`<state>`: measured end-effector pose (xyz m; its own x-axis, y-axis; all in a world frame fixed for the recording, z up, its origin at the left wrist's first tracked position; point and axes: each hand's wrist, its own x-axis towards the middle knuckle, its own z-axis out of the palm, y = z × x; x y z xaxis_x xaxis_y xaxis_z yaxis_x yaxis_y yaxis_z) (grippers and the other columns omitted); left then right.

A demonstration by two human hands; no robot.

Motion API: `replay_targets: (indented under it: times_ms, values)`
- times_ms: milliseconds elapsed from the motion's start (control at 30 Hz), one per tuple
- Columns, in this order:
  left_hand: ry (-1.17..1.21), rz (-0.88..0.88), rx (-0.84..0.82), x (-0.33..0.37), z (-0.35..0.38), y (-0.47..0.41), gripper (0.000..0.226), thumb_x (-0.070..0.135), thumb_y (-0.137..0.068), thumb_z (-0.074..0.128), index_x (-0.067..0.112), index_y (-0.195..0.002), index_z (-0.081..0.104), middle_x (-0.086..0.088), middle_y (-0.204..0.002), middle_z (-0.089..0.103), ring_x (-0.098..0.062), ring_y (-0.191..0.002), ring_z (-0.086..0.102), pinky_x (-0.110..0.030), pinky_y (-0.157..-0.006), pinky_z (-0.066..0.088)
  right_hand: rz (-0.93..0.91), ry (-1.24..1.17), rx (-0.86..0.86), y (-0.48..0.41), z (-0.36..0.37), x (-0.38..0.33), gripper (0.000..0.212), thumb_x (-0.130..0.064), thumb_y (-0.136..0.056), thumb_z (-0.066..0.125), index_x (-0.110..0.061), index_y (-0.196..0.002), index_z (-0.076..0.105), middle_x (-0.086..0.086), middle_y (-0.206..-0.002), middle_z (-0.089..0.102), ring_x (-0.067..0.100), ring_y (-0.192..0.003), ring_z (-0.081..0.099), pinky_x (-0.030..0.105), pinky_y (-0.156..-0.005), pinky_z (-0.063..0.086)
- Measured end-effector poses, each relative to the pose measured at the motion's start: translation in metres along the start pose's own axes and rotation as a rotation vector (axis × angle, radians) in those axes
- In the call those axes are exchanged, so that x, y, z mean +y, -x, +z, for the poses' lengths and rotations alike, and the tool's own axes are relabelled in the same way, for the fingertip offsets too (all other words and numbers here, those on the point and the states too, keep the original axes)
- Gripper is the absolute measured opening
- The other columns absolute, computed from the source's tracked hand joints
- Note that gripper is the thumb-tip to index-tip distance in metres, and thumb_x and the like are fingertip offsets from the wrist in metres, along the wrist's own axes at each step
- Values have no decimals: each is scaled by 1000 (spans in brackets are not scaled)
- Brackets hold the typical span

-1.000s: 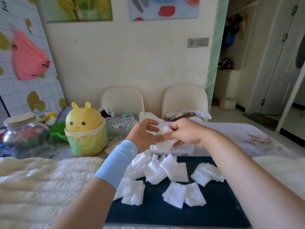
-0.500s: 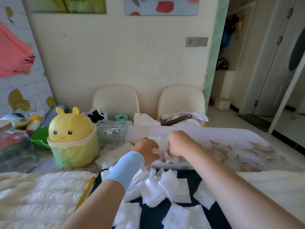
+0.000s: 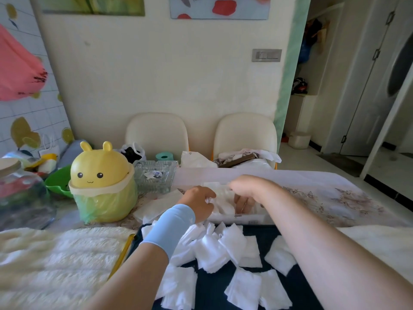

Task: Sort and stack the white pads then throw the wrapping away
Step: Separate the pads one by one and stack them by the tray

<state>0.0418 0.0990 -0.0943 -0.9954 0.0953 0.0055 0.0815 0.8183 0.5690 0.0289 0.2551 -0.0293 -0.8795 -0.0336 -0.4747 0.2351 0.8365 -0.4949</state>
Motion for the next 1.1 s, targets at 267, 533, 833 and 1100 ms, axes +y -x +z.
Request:
replay_targets:
  times_ms: [267,533,833,1100]
  values:
    - [2,-24,5,3,3,2,37,20,-91,58,31,-126,61,3,-130,54,-19,-117,56,-28,-99,46,-32,-83,-40,15,10,-7,45,-26,-108,30,1,-125,62,16,-117,72,22,-74,61,29,-54,34]
    - [-6,-26,13,2,4,1,37,17,-91,55,32,-125,61,4,-127,57,-18,-112,59,-26,-95,47,-50,-135,-55,3,15,1,42,-30,-105,38,-2,-114,68,14,-100,72,28,-90,66,32,-69,47]
    - [-117,-10,66,7,4,-7,35,16,-97,49,33,-124,63,1,-134,54,-19,-115,58,-27,-91,49,-102,-122,-48,-4,18,5,34,-24,-102,40,-6,-98,69,10,-92,72,22,-77,62,31,-75,49]
    - [-181,65,-5,25,20,-16,44,17,-104,34,11,-147,40,-11,-160,25,-32,-147,21,-41,-119,21,-341,178,383,-25,-7,43,42,-19,-96,39,-15,-131,63,7,-131,66,26,-110,63,36,-90,51]
